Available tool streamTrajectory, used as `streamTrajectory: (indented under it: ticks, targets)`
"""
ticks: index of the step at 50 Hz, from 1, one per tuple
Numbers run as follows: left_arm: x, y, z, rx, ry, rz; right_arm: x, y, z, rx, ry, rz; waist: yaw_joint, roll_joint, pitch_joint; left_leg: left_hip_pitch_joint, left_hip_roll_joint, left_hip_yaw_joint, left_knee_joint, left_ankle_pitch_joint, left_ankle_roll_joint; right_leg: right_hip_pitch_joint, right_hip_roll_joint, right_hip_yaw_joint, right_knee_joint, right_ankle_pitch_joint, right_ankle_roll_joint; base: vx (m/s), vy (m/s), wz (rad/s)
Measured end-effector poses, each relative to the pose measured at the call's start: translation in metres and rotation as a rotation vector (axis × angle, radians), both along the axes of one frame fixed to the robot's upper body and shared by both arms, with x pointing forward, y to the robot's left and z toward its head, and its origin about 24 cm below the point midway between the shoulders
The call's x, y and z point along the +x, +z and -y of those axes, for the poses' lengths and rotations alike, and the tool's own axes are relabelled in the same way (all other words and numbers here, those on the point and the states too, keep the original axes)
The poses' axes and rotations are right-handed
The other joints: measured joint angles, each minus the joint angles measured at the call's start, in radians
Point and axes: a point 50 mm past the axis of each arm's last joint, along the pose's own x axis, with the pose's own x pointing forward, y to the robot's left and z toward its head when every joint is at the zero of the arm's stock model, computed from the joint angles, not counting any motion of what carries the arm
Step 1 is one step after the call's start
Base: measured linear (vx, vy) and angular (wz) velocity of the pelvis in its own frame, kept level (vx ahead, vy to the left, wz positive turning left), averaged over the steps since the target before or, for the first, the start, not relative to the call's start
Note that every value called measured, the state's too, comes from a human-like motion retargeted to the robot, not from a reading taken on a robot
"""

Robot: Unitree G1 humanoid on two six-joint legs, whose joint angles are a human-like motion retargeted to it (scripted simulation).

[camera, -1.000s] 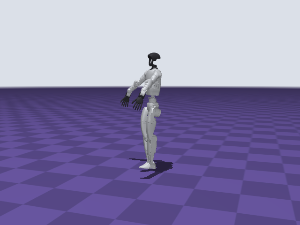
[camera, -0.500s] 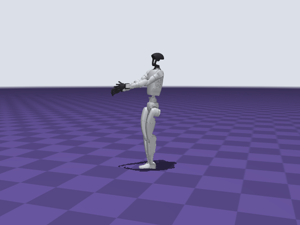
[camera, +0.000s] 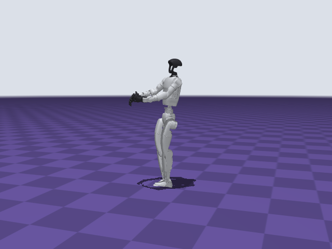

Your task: Dance

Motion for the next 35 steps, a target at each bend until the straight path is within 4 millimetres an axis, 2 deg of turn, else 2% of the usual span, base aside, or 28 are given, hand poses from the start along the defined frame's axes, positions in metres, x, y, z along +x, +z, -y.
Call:
streamTrajectory:
  ticks: [2, 3, 5, 6, 7, 10, 12, 14, 16, 17, 18, 20, 23, 25, 27, 30, 32, 35]
  targets:
    - [0.006, 0.010, 0.001, -0.013, 0.069, 0.035, 0.000, 0.009, 0.011, -0.086, 0.058, 0.002, -0.014, -0.001, -0.007, -0.030, 0.033, 0.047, 0.045, -0.026, -0.052, -0.018, 0.004, 0.011, 0.022, -0.020, -0.003, -0.01, -0.06, 0.16]
    - [0.009, 0.018, 0.003, -0.016, 0.098, 0.068, 0.001, 0.018, 0.019, -0.146, 0.084, 0.022, -0.027, -0.003, -0.011, -0.047, 0.054, 0.082, 0.074, -0.048, -0.097, -0.030, 0.005, 0.011, 0.032, -0.029, -0.004, -0.03, -0.07, 0.48]
    - [0.014, 0.041, 0.013, -0.023, 0.134, 0.174, 0.001, 0.047, 0.039, -0.292, 0.155, 0.095, -0.055, -0.004, -0.017, -0.094, 0.103, 0.130, 0.149, -0.083, -0.239, -0.054, 0.008, -0.004, 0.048, -0.047, -0.002, -0.04, -0.08, 0.72]
    - [0.014, 0.055, 0.021, -0.025, 0.139, 0.246, -0.003, 0.067, 0.056, -0.389, 0.183, 0.130, -0.067, -0.004, -0.015, -0.133, 0.112, 0.100, 0.205, -0.084, -0.301, -0.062, 0.002, -0.016, 0.053, -0.053, 0.004, -0.02, -0.08, 0.88]
    - [0.012, 0.069, 0.029, -0.032, 0.141, 0.320, -0.009, 0.086, 0.072, -0.491, 0.200, 0.160, -0.076, -0.006, -0.013, -0.172, 0.118, 0.065, 0.263, -0.089, -0.335, -0.069, -0.007, -0.028, 0.057, -0.059, 0.011, 0.00, -0.08, 0.92]
    - [-0.002, 0.106, 0.056, -0.090, 0.135, 0.552, -0.032, 0.130, 0.115, -0.798, 0.145, 0.259, -0.100, -0.019, -0.008, -0.259, 0.150, 0.005, 0.420, -0.131, -0.246, -0.077, -0.048, -0.062, 0.065, -0.071, 0.032, 0.12, -0.09, 0.77]
    - [-0.013, 0.122, 0.067, -0.142, 0.174, 0.682, -0.043, 0.150, 0.134, -0.941, 0.035, 0.372, -0.098, -0.025, -0.009, -0.294, 0.199, -0.016, 0.474, -0.091, -0.137, -0.080, -0.068, -0.056, 0.071, -0.075, 0.048, 0.19, -0.04, 0.10]
    - [-0.026, 0.131, 0.077, -0.213, 0.228, 0.790, -0.052, 0.160, 0.148, -1.020, -0.121, 0.514, -0.108, -0.019, -0.018, -0.334, 0.234, -0.076, 0.513, -0.083, -0.040, -0.090, -0.078, -0.041, 0.082, -0.081, 0.066, 0.23, 0.04, -0.08]
    - [-0.036, 0.136, 0.084, -0.299, 0.285, 0.840, -0.057, 0.169, 0.155, -1.046, -0.265, 0.658, -0.123, -0.012, -0.038, -0.360, 0.274, -0.105, 0.527, -0.108, 0.009, -0.104, -0.089, -0.022, 0.089, -0.088, 0.079, 0.21, 0.08, -0.36]
    - [-0.041, 0.138, 0.087, -0.348, 0.306, 0.849, -0.059, 0.175, 0.159, -1.048, -0.340, 0.733, -0.127, -0.006, -0.047, -0.369, 0.280, -0.142, 0.523, -0.085, 0.013, -0.112, -0.092, -0.010, 0.094, -0.091, 0.086, 0.23, 0.13, -0.70]
    - [-0.046, 0.140, 0.089, -0.397, 0.315, 0.855, -0.061, 0.182, 0.163, -1.042, -0.424, 0.812, -0.131, 0.008, -0.054, -0.371, 0.272, -0.202, 0.503, -0.022, -0.014, -0.122, -0.089, 0.004, 0.102, -0.092, 0.094, 0.27, 0.16, -0.68]
    - [-0.055, 0.144, 0.091, -0.455, 0.286, 0.882, -0.066, 0.199, 0.168, -1.019, -0.573, 0.980, -0.139, 0.037, -0.066, -0.352, 0.253, -0.295, 0.452, 0.017, -0.126, -0.142, -0.091, 0.023, 0.123, -0.095, 0.112, 0.31, 0.21, -0.64]
    - [-0.065, 0.149, 0.085, -0.447, 0.195, 0.963, -0.081, 0.230, 0.176, -0.935, -0.723, 1.230, -0.119, 0.061, -0.070, -0.323, 0.239, -0.273, 0.459, -0.054, -0.164, -0.147, -0.116, 0.049, 0.147, -0.093, 0.143, 0.34, 0.22, -0.65]
    - [-0.070, 0.149, 0.075, -0.416, 0.140, 1.017, -0.093, 0.251, 0.180, -0.846, -0.792, 1.371, -0.120, 0.076, -0.068, -0.304, 0.260, -0.190, 0.465, -0.110, -0.141, -0.144, -0.137, 0.043, 0.159, -0.093, 0.159, 0.31, 0.22, -0.28]
    - [-0.076, 0.144, 0.064, -0.356, 0.075, 1.056, -0.103, 0.271, 0.183, -0.764, -0.826, 1.455, -0.124, 0.095, -0.069, -0.292, 0.237, -0.185, 0.473, -0.152, -0.129, -0.146, -0.154, 0.040, 0.168, -0.090, 0.170, 0.27, 0.22, -0.32]
    - [-0.083, 0.123, 0.047, -0.211, -0.053, 1.057, -0.109, 0.298, 0.181, -0.628, -0.847, 1.487, -0.111, 0.107, -0.067, -0.296, 0.183, -0.170, 0.516, -0.196, -0.099, -0.162, -0.194, 0.068, 0.191, -0.086, 0.197, 0.24, 0.23, -0.75]
    - [-0.086, 0.095, 0.031, -0.083, -0.101, 0.983, -0.110, 0.314, 0.170, -0.487, -0.842, 1.515, -0.095, 0.104, -0.066, -0.277, 0.166, -0.124, 0.521, -0.225, -0.084, -0.181, -0.216, 0.094, 0.202, -0.077, 0.197, 0.18, 0.19, -1.00]
    - [-0.095, 0.038, -0.002, 0.134, -0.135, 0.800, -0.112, 0.335, 0.142, -0.173, -0.820, 1.605, -0.062, 0.097, -0.049, -0.231, 0.139, -0.054, 0.514, -0.253, -0.064, -0.204, -0.235, 0.169, 0.220, -0.054, 0.210, 0.17, 0.22, -1.17]
